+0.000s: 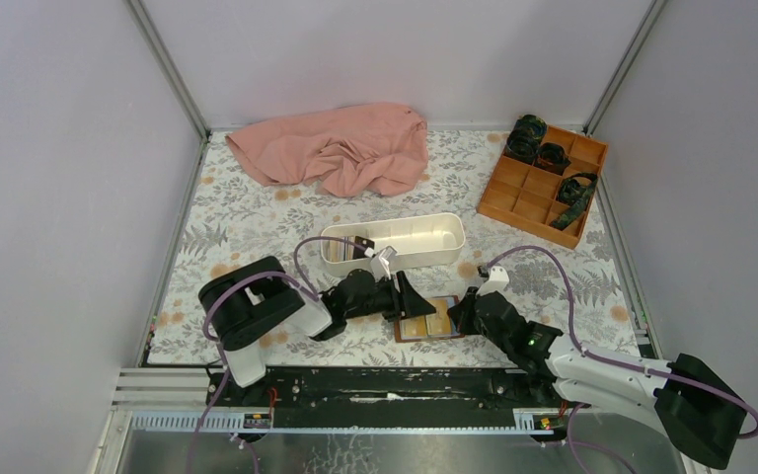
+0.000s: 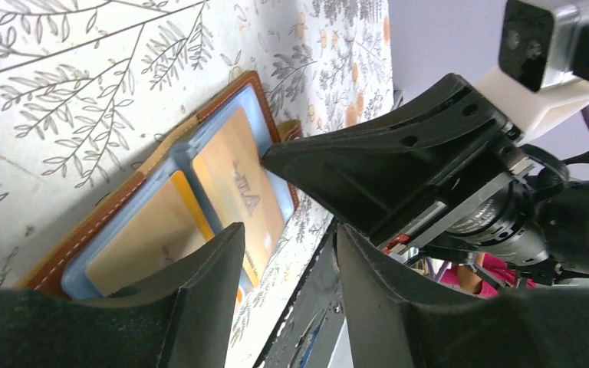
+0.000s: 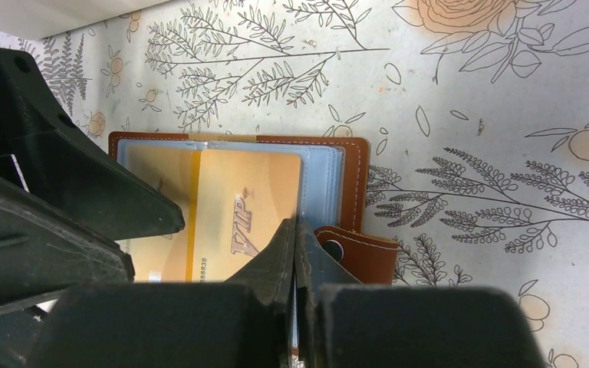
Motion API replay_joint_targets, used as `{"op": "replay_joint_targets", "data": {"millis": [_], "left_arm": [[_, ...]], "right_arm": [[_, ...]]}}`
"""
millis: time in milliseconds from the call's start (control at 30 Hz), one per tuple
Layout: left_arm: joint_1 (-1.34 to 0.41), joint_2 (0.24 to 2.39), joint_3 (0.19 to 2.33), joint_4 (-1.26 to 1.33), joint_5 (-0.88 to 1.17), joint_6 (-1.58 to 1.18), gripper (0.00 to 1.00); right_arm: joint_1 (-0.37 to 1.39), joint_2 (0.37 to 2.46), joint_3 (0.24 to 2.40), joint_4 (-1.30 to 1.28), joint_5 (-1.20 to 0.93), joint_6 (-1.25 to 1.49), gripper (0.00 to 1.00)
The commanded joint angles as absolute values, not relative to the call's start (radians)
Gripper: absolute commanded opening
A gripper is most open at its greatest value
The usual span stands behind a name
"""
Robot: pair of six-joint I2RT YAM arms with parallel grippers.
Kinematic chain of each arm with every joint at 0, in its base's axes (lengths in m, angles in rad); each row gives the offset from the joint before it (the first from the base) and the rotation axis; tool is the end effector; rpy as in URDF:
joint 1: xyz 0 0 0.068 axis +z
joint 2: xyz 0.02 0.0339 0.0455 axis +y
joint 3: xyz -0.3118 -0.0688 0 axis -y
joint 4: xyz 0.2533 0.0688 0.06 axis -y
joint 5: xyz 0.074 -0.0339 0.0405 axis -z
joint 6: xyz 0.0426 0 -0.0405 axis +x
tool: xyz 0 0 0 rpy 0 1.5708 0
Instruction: Take the credit cards out of the card holder
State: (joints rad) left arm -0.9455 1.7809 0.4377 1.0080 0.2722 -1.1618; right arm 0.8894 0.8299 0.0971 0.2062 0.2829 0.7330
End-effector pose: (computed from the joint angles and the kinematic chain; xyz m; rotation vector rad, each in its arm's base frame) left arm 0.1717 -0.2575 0.1474 -0.0254 2.2833 -1.5577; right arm 0.0957 0.0992 0.1610 0.0076 2.1496 0.6837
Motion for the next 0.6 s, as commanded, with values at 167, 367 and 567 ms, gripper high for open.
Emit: {"op": "replay_joint_targets", "data": {"millis": [167,367,567], "left_arm": [[-0.94,1.843,0.473,1.209,0.306,-1.224,0.54],[-0.938,1.82,0.452,1.172,0.286,-1.209,0.53],[-0.938,1.741,0.435,1.089,0.256,-1.168,0.53]], "right_arm": [[0.894,0.854,0.086,0.181,0.252,0.756,0.0],[0.894,0.827,0.1,0.153,0.268,0.738,0.0],[0.894,0.819,0.117,0.152,0.249,0.728,0.0]]}}
